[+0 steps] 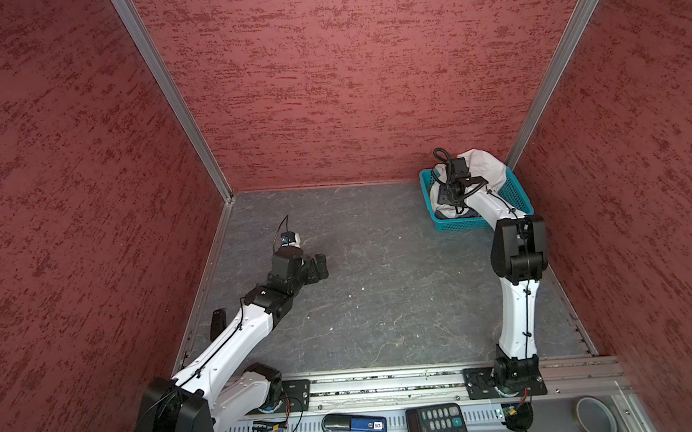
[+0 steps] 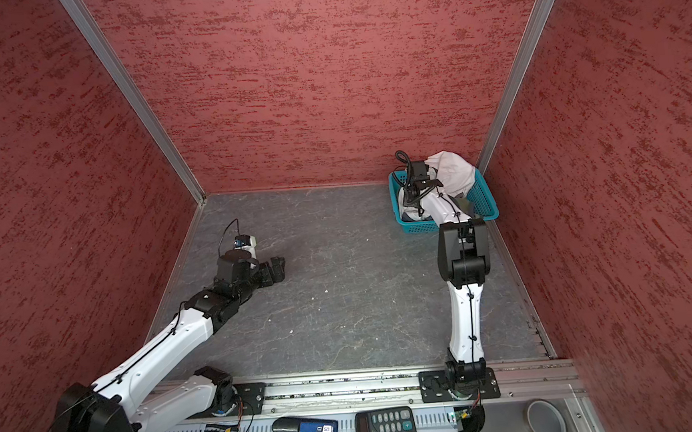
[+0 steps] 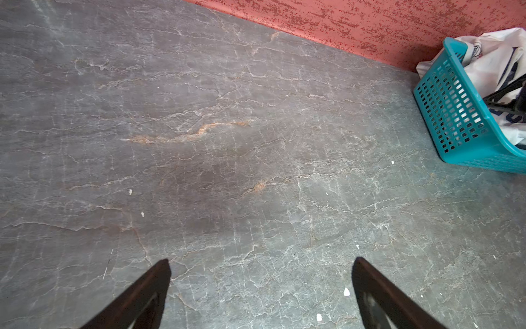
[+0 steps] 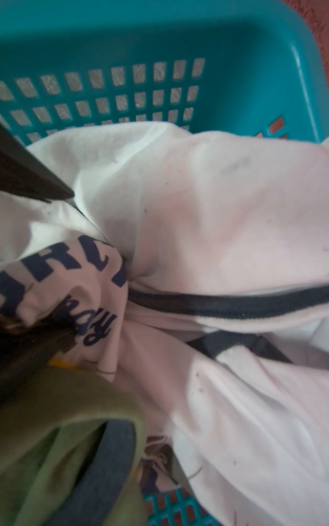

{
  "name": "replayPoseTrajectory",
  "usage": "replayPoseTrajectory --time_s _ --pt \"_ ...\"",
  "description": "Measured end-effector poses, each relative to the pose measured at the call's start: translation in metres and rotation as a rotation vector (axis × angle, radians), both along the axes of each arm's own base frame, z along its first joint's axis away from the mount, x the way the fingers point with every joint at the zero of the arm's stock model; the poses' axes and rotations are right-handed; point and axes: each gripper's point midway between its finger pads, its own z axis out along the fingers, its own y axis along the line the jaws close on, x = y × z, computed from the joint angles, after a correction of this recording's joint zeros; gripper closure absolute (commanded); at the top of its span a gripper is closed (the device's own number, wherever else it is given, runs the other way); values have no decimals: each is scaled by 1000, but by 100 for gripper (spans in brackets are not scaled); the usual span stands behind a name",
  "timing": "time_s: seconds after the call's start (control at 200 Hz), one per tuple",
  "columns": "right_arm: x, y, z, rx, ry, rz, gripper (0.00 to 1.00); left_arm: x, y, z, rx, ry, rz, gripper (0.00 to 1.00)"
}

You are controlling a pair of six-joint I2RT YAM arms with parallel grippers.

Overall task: Fold and stack the tank tops
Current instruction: 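Grasp the white tank top with the right gripper and lift it out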

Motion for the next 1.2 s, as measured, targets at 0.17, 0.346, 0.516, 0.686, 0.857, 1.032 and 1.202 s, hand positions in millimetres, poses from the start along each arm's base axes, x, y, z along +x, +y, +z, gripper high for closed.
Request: replayPoseTrajectory --time_s 0.17,0.346,0.516,0.686,0.857,1.032,1.202 --pt "-1 1 -4 -2 21 12 83 0 1 0 4 -1 5 0" --pt "-3 2 19 -7 -16 18 98 1 3 0 11 -3 14 0" --pt "-9 10 100 -11 -173 26 100 1 4 0 15 -5 19 0" --pt "-25 10 193 -5 -376 12 100 1 4 2 14 -11 21 0" --pt "-33 5 232 -13 -464 -13 100 1 4 2 15 -11 20 0" --pt "-35 3 258 -7 -524 -27 100 1 5 3 13 -15 20 0" --pt "-50 4 316 16 -659 -26 100 0 5 3 13 -17 21 0"
